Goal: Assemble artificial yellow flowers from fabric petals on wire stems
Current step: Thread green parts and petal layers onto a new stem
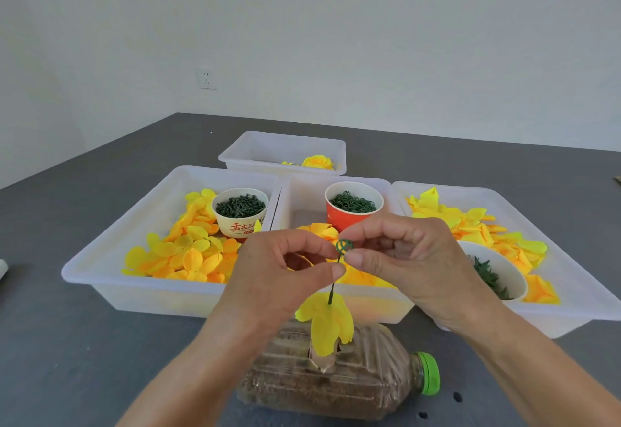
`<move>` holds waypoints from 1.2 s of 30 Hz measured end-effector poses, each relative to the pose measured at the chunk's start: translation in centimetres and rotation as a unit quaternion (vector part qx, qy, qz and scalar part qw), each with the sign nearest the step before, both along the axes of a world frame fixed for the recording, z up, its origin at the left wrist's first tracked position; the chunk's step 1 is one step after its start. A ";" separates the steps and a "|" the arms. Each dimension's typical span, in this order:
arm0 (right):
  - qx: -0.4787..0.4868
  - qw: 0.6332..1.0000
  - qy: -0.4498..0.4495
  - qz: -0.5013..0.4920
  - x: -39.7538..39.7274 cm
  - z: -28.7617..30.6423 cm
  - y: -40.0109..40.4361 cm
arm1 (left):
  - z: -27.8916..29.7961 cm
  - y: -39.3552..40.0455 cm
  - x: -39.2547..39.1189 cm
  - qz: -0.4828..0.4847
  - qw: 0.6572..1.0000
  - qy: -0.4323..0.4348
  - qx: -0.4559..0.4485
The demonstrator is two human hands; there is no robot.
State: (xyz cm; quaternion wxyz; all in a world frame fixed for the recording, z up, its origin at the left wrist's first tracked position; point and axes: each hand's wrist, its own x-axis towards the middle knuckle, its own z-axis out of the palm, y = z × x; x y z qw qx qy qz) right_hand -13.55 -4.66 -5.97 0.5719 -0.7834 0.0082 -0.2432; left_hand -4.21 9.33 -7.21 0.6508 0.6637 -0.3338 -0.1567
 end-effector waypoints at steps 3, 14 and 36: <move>-0.017 1.000 0.007 -0.014 0.0 0.0 0.1 | -0.2 -0.3 -0.1 -0.009 1.000 0.014 -0.020; -0.078 0.996 0.046 -0.028 0.0 0.4 0.6 | -1.2 -0.4 -0.4 -0.017 0.998 0.055 -0.028; -0.207 0.975 0.064 -0.054 0.3 1.3 0.6 | -1.4 -0.5 -0.3 -0.018 0.997 0.058 -0.051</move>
